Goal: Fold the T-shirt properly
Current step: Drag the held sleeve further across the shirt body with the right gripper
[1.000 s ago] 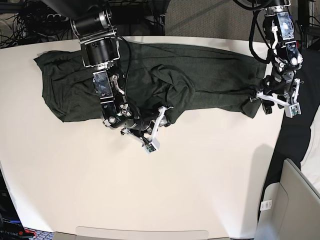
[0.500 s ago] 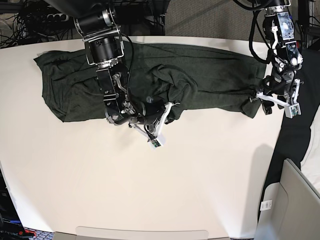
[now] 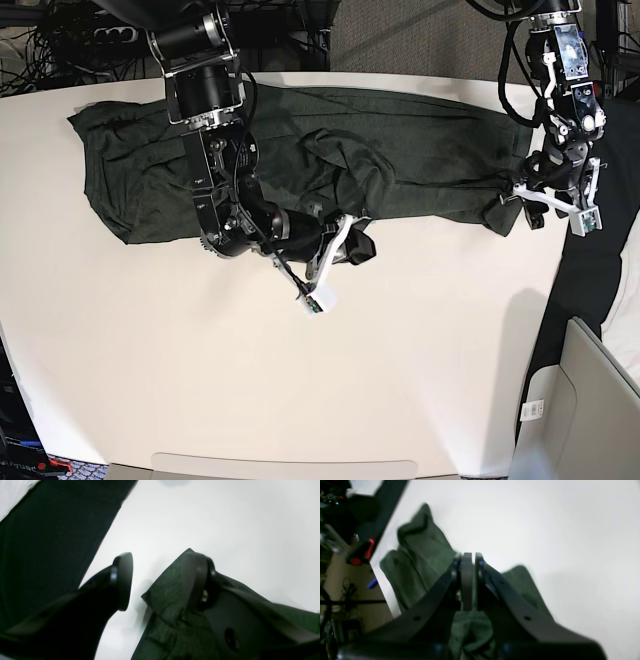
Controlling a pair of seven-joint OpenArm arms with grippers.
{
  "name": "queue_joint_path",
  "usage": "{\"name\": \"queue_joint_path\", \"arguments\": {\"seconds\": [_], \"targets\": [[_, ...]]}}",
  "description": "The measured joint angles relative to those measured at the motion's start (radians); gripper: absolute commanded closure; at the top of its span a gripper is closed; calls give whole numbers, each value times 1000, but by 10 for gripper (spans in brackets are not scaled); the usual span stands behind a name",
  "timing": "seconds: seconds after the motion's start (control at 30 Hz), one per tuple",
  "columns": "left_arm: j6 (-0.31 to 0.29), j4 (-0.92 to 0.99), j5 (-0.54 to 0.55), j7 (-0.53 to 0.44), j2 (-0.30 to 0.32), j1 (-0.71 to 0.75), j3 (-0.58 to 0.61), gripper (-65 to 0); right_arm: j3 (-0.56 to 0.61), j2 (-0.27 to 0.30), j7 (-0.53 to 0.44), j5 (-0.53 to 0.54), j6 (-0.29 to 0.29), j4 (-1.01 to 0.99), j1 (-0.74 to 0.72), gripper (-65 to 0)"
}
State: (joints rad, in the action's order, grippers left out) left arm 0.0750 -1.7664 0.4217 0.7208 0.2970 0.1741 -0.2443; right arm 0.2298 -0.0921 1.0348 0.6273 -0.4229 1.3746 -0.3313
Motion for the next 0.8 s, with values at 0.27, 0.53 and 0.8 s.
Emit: {"name": "queue_joint_path", "arguments": {"seconds": [0.27,0.53,0.8], "targets": [[0,0,0,0,0,0,0,-303,58,47,-22,-359,187,-5,-31,-142],[0,0,0,1,0,0,0,-303,134,34,21,-371,190,-59,-113,-249],[0,-1,0,0,0,0,0,-303,235,31,19,-360,188,-117,-142,-249]]}}
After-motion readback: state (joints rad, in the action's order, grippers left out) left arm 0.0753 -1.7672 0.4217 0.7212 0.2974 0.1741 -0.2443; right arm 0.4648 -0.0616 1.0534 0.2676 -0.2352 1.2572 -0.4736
